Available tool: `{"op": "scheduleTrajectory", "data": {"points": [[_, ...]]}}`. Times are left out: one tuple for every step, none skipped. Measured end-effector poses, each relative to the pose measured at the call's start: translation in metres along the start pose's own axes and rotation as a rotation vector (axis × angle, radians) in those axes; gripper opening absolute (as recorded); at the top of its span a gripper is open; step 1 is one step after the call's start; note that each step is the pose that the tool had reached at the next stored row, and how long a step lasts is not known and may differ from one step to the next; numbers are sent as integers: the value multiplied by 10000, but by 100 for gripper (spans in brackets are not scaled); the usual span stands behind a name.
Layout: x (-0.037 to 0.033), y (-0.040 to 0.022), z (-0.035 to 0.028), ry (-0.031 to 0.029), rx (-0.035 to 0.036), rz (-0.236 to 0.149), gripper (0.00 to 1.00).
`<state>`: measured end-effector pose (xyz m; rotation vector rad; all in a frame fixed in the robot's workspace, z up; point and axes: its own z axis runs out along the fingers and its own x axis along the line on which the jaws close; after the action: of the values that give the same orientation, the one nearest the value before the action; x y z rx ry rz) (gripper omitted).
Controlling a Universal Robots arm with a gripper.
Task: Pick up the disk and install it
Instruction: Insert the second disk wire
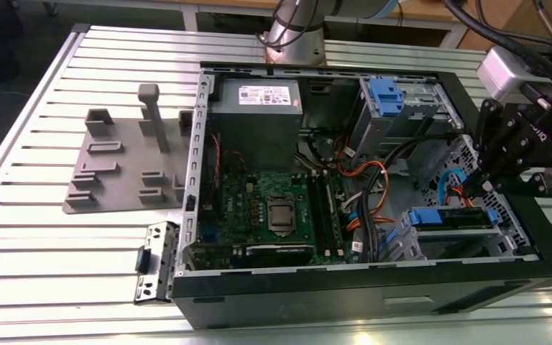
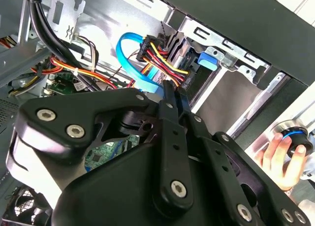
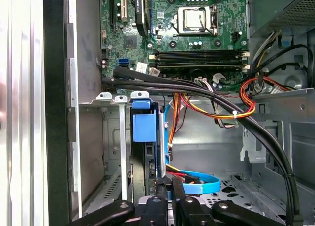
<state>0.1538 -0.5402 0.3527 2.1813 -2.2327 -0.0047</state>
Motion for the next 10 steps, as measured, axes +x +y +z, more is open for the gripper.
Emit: {"op": "scheduleTrajectory", "data": {"points": [[0,0,1,-1,0,0,16],[0,0,1,0,0,0,16],[0,0,2,0,0,0,16],[0,0,2,0,0,0,16],[0,0,3,0,0,0,16],[0,0,3,-2,0,0,16],[6,1,5,-3,0,0,16],[16,5,5,-4,-1,2,16],[32,11,4,-1,0,2,16],[54,17,4,0,0,1,16]]}}
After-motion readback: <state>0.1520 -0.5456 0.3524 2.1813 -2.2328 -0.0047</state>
